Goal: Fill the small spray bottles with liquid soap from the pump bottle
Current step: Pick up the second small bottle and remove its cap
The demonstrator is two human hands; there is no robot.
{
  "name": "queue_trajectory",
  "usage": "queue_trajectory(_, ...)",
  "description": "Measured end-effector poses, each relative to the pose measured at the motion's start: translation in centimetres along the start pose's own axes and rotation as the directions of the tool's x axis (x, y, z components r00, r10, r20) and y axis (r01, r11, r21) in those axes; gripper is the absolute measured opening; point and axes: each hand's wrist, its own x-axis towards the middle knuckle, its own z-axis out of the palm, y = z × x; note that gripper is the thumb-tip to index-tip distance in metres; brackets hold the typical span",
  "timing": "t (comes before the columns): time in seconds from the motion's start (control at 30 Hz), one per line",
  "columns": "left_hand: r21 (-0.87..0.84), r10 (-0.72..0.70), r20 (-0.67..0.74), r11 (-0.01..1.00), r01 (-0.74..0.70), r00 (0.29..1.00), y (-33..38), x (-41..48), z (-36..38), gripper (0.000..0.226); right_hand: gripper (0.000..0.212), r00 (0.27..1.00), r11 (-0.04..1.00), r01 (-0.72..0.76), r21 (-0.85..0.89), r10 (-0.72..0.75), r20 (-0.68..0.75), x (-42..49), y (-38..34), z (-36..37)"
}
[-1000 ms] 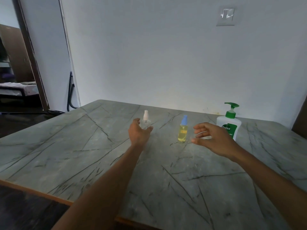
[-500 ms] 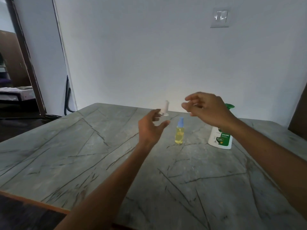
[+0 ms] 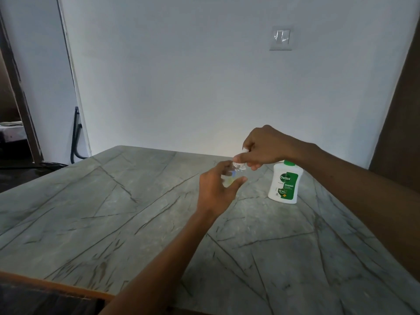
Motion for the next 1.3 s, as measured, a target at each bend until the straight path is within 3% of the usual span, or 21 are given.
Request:
queue_trajectory(0.33, -0.011, 0.043, 0.001, 0.999, -0.043, 0.999, -1.1, -0.4, -0.1, 0.043, 0.028, 0.991, 0.984, 0.134, 0.119, -0.136, 0.012, 0.1, 0.5, 0.4)
queue_trajectory(0.7, -0.15, 0.078, 0.052, 0.986, -0.069, 0.996, -1.8, -0.3, 0.2, 0.033, 0.019, 0.97, 0.967, 0.235, 0.099, -0.239, 0.035, 0.3, 0.8, 0.4)
queue_trajectory(0.77, -0.186, 0.072, 0.069, 0.981, -0.058, 0.995, -1.8, -0.3, 0.1, 0.031, 0.006, 0.962, 0.963, 0.264, 0.049, -0.266, 0.06, 0.1, 0.5, 0.4)
queue_trajectory(0.87, -0.279, 0.076, 0.115, 0.959, -0.041, 0.99, -1.5, -0.5, 0.2, 0.029, 0.045, 0.933, 0.933, 0.361, 0.019, -0.361, 0.008, 0.1, -0.2, 0.4)
queue_trajectory(0.97, -0.325, 0.081, 0.094, 0.944, -0.046, 0.992, -0.7, -0.8, 0.3, 0.031, 0.05, 0.906, 0.905, 0.423, -0.041, -0.422, 0.015, 0.8, -0.3, -0.2)
queue_trajectory(1.13, -0.222, 0.074, 0.046, 0.973, -0.062, 0.996, -1.5, -0.5, 0.1, 0.043, 0.061, 0.951, 0.951, 0.307, -0.027, -0.306, 0.034, 0.7, 0.5, -1.6)
queue_trajectory(1.2, -0.222, 0.085, 0.033, 0.972, -0.076, 0.996, -2.0, -0.4, 0.0, 0.045, 0.049, 0.967, 0.972, 0.226, 0.072, -0.232, 0.1, 0.5, 0.3, -1.8)
queue_trajectory(1.27, -0.219, 0.102, 0.025, 0.971, -0.094, 0.994, -2.0, -0.3, -0.1, 0.045, 0.027, 0.967, 0.976, 0.211, 0.045, -0.215, 0.137, 0.5, -0.1, -1.8)
queue_trajectory(1.3, -0.218, 0.109, 0.024, 0.971, -0.101, 0.994, -2.0, -0.3, -0.1, 0.044, 0.029, 0.967, 0.979, 0.205, 0.005, -0.203, 0.153, 0.6, -0.3, -1.7)
